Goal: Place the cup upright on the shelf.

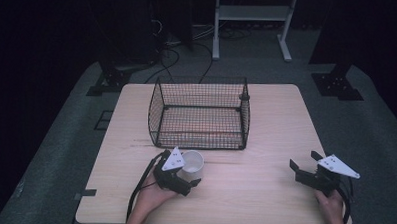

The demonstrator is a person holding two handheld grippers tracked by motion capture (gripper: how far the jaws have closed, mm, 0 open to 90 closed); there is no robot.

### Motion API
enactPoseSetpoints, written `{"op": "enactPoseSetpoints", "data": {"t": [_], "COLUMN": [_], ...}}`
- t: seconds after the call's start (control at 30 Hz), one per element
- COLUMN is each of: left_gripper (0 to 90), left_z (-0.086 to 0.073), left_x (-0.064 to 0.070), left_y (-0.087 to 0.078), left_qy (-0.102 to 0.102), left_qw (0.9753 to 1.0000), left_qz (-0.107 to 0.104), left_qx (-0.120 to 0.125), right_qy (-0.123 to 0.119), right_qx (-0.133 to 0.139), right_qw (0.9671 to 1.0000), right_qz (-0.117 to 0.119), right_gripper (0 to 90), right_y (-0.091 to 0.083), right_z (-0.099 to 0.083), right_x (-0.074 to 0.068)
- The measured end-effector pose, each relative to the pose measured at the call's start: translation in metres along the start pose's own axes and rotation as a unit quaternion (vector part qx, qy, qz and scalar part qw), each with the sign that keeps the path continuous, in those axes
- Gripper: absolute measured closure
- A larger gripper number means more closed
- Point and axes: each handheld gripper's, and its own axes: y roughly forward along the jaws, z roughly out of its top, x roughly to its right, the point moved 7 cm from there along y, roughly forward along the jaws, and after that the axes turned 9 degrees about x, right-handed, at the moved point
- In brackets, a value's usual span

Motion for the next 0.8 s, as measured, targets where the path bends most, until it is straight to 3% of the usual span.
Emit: {"op": "enactPoseSetpoints", "data": {"t": [0.27,0.63,0.8], "left_gripper": [6.7,20.0,20.6], "left_z": [-0.0028,0.0004,0.004], "left_x": [-0.0037,-0.0039,-0.0033], "left_y": [0.0055,0.0036,0.0036], "left_qy": [-0.007,-0.002,-0.003], "left_qw": [0.9998,0.9997,0.9996], "left_qz": [-0.006,-0.018,-0.025], "left_qx": [-0.018,-0.015,-0.01], "right_qy": [-0.001,-0.002,-0.001], "right_qx": [0.0,0.001,0.001], "right_qw": [1.0,1.0,1.0], "right_qz": [0.0,0.0,0.0], "right_gripper": [13.0,13.0,13.0], "right_y": [0.0,0.0001,0.0001], "right_z": [0.0,0.0001,0.0001], "right_x": [-0.0001,-0.0005,-0.0004]}}
